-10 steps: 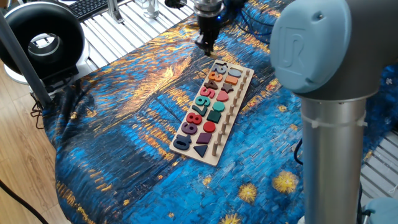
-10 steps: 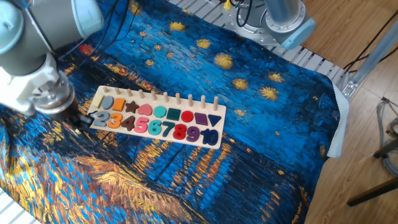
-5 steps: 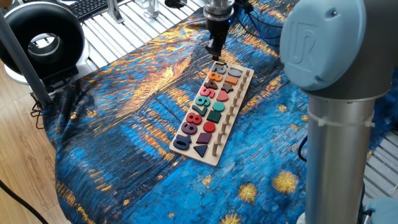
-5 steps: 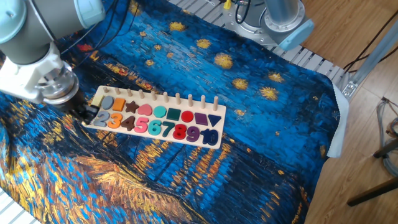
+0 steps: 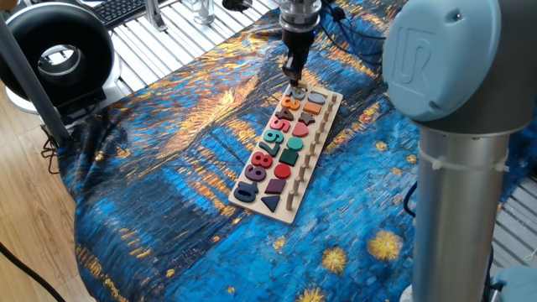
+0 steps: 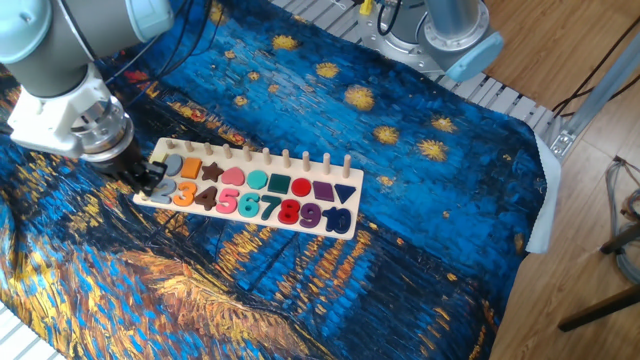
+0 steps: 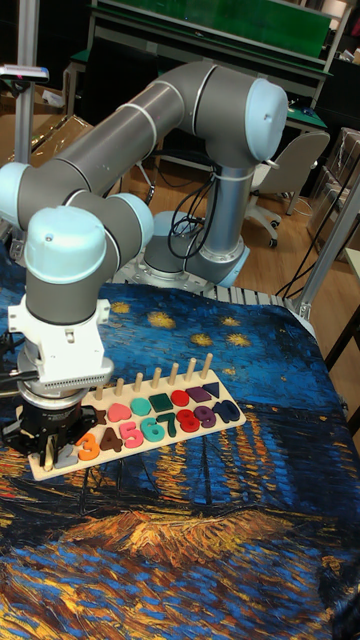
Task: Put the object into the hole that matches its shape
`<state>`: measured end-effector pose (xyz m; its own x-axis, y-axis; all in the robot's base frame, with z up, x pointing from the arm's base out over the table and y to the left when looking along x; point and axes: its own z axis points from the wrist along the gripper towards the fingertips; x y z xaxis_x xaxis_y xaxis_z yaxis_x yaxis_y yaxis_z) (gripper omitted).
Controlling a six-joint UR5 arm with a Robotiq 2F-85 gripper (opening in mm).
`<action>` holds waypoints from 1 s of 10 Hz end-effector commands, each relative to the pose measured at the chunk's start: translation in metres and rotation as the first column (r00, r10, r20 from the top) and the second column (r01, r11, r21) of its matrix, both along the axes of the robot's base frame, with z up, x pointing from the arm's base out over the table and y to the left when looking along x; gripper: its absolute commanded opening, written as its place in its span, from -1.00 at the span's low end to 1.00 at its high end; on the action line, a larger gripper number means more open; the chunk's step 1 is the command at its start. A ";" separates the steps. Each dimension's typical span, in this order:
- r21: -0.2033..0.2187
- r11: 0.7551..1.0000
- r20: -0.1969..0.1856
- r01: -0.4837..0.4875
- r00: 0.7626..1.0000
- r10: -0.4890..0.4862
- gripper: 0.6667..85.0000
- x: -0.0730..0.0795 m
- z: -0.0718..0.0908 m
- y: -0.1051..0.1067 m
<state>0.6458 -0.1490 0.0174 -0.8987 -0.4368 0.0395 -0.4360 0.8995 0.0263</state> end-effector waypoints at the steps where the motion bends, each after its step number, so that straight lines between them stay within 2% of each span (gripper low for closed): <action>1: 0.011 1.000 0.009 -0.014 1.000 0.013 -0.99 0.001 -0.002 0.001; 7: 0.023 1.000 0.029 -0.010 1.000 0.010 -0.98 0.006 -0.003 0.006; 10: 0.053 0.998 0.038 -0.027 0.999 0.025 -0.64 0.008 -0.001 0.010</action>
<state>0.6516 -0.1425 0.0141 -0.8891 -0.4578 0.0036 -0.4574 0.8885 0.0376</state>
